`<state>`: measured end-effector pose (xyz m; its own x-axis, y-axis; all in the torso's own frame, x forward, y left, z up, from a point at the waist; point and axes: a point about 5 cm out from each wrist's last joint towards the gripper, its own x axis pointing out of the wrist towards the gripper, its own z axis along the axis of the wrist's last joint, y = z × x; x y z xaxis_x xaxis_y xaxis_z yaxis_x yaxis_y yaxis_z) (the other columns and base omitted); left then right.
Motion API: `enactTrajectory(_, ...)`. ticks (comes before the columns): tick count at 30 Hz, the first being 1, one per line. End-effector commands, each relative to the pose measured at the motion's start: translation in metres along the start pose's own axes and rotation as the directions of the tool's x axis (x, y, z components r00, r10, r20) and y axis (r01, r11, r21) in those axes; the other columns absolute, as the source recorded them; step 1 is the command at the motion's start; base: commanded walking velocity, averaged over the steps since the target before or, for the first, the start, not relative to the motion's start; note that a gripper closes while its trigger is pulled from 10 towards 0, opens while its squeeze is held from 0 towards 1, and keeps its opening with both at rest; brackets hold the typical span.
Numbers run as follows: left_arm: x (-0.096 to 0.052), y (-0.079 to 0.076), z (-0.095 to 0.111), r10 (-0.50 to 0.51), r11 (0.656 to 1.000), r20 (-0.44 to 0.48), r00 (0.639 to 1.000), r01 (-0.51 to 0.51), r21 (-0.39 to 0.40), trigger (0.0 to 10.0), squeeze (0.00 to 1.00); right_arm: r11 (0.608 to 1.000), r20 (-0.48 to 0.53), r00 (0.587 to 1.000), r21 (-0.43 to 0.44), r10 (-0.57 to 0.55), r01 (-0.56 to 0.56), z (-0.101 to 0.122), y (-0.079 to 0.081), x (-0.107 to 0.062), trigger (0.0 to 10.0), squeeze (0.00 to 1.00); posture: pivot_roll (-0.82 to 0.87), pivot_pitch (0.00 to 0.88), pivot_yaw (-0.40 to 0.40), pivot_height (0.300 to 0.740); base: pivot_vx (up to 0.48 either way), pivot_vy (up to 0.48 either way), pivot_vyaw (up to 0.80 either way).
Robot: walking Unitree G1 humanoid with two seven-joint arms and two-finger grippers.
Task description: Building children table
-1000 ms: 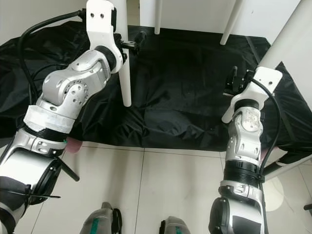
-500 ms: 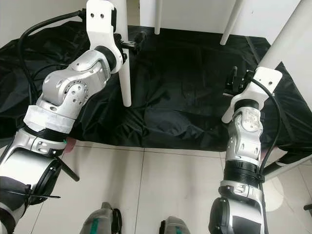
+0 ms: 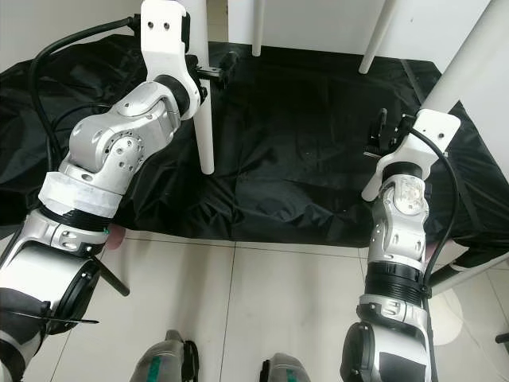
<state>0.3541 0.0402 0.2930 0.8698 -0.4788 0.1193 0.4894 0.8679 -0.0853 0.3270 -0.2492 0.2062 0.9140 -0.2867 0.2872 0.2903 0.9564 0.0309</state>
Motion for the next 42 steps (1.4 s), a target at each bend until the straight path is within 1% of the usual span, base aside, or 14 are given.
enactTrajectory(1,0.003,-0.032,0.011,-0.180,0.984,0.036,0.983,0.180,0.004,10.0,1.00,0.996,-0.075,0.993,0.035,0.086,-0.084,-0.015,0.023,-0.003,10.0,0.00,0.03,0.166,0.026,0.740,0.000,0.000,0.00)
enactTrajectory(13,0.003,-0.032,0.011,-0.180,0.984,0.036,0.983,0.180,0.004,10.0,1.00,0.996,-0.075,0.993,0.035,0.086,-0.084,-0.015,0.023,-0.003,10.0,0.00,0.03,0.166,0.026,0.740,0.000,0.000,0.00)
enactTrajectory(14,0.002,-0.030,0.009,-0.177,0.984,0.034,0.984,0.176,0.024,10.0,1.00,0.994,-0.073,0.992,0.039,0.103,-0.100,-0.015,0.024,-0.003,10.0,0.00,0.03,0.000,0.000,0.740,0.000,0.000,0.00)
enactTrajectory(15,-0.025,-0.009,-0.011,-0.157,0.985,0.056,0.986,0.152,0.077,10.0,0.00,0.975,-0.047,0.975,0.047,0.218,-0.216,-0.013,0.034,-0.017,10.0,0.00,0.02,0.000,0.000,0.740,0.000,0.000,0.00)
enactTrajectory(16,-0.025,-0.009,-0.011,-0.157,0.985,0.056,0.986,0.152,0.077,10.0,0.00,0.975,-0.047,0.975,0.047,0.218,-0.216,-0.013,0.034,-0.017,10.0,0.00,0.02,0.000,0.000,0.740,0.000,0.000,0.00)
enactTrajectory(17,-0.047,0.001,-0.024,-0.153,0.982,0.064,0.986,0.144,0.119,10.0,0.00,0.951,-0.028,0.952,0.056,0.306,-0.304,-0.012,0.042,-0.028,10.0,0.00,0.02,0.000,0.000,0.740,0.000,0.000,0.00)
enactTrajectory(18,-0.047,0.001,-0.024,-0.153,0.982,0.064,0.986,0.144,0.119,10.0,0.00,0.951,-0.028,0.952,0.056,0.306,-0.304,-0.012,0.042,-0.028,10.0,0.00,0.02,0.000,0.000,0.740,0.000,0.000,0.00)
enactTrajectory(19,-0.063,0.006,-0.032,-0.155,0.978,0.066,0.986,0.144,0.147,10.0,0.00,0.930,-0.015,0.932,0.063,0.362,-0.361,-0.011,0.048,-0.036,10.0,0.00,0.02,0.000,0.000,0.740,0.000,0.000,0.00)
enactTrajectory(21,-0.063,0.006,-0.032,-0.155,0.978,0.066,0.986,0.144,0.147,10.0,0.00,0.930,-0.015,0.932,0.063,0.362,-0.361,-0.011,0.048,-0.036,10.0,0.00,0.02,0.000,0.000,0.740,0.000,0.000,0.00)
enactTrajectory(22,-0.072,0.008,-0.036,-0.157,0.976,0.065,0.986,0.144,0.164,10.0,0.00,0.919,-0.009,0.920,0.067,0.391,-0.390,-0.010,0.051,-0.040,10.0,0.00,0.02,0.000,0.000,0.740,0.000,0.000,0.00)
enactTrajectory(34,-0.073,0.009,-0.036,-0.150,0.975,0.068,0.986,0.137,0.172,10.0,0.00,0.914,-0.013,0.916,0.069,0.402,-0.400,-0.011,0.052,-0.041,10.0,0.00,0.02,0.000,0.000,0.740,0.000,0.000,0.00)
enactTrajectory(38,-0.083,0.007,-0.041,-0.159,0.974,0.056,0.986,0.147,0.175,10.0,0.00,0.922,-0.002,0.924,0.062,0.383,-0.382,-0.011,0.047,-0.047,10.0,0.00,0.01,0.000,0.000,0.740,0.000,0.000,0.00)
enactTrajectory(40,-0.099,0.003,-0.050,-0.188,0.969,0.039,0.981,0.179,0.172,10.0,0.00,0.947,0.016,0.952,0.098,0.307,-0.307,-0.010,0.037,-0.049,10.0,0.00,0.01,0.000,0.000,0.740,0.000,0.000,0.00)
enactTrajectory(42,-0.106,0.003,-0.056,-0.199,0.967,0.019,0.980,0.193,0.168,10.0,0.00,0.957,0.020,0.964,0.114,0.266,-0.267,-0.009,0.030,-0.049,10.0,0.00,0.01,0.000,0.000,0.740,0.000,0.000,0.00)
